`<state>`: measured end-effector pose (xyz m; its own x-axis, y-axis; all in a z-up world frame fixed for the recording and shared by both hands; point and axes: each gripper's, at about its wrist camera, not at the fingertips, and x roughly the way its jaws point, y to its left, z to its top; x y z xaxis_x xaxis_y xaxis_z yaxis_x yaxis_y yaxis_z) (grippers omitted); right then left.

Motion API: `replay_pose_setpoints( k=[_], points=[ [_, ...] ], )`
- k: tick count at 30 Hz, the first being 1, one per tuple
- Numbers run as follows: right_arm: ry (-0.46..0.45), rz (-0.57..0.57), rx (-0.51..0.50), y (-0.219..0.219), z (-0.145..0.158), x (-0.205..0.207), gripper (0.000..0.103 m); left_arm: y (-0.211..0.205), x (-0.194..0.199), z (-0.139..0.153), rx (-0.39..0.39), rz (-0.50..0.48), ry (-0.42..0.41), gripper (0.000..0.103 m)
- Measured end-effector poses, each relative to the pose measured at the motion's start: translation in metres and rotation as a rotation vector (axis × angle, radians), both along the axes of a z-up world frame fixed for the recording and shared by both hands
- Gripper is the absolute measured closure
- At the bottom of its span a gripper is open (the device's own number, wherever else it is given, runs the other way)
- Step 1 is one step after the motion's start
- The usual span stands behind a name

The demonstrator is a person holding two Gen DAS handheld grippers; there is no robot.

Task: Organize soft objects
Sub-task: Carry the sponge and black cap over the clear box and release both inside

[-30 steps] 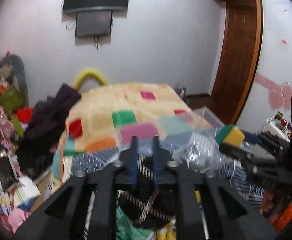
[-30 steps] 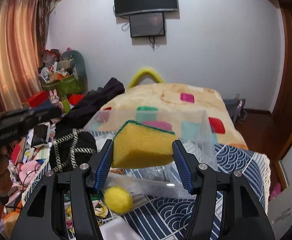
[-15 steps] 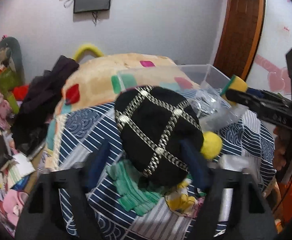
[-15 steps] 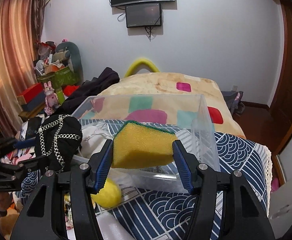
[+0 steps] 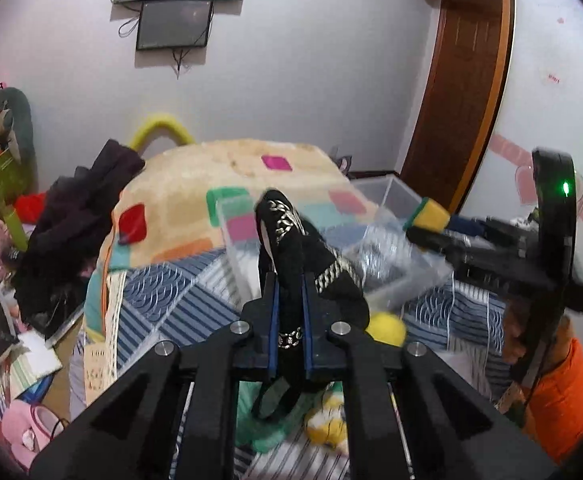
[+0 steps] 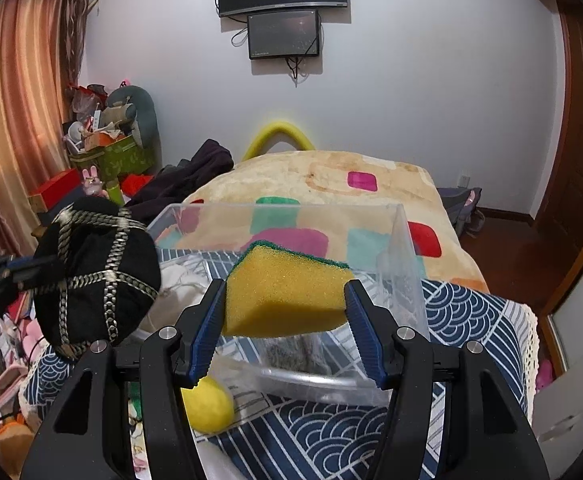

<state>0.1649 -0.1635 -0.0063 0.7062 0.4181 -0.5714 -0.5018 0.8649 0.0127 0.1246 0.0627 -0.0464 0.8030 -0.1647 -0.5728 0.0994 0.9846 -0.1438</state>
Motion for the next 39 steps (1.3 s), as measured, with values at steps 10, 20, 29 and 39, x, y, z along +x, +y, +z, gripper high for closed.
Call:
replay_pose_setpoints(
  k=[10, 20, 29, 39],
  points=[
    [0.037, 0.038, -0.09, 0.028, -0.016, 0.019, 0.046, -0.016, 0.061, 0.016, 0.014, -0.003, -0.018, 0.094],
    [0.056, 0.026, -0.154, 0.029, -0.028, 0.023, 0.033, -0.027, 0.115, -0.033, 0.071, -0.001, 0.135, 0.093],
    [0.02, 0.02, -0.088, 0.014, -0.008, 0.005, 0.022, -0.023, 0.098, -0.019, 0.068, 0.003, 0.11, 0.051],
    [-0.043, 0.038, -0.026, 0.001, 0.012, -0.027, 0.02, -0.023, 0.05, 0.018, 0.096, 0.015, -0.007, 0.035]
  ],
)
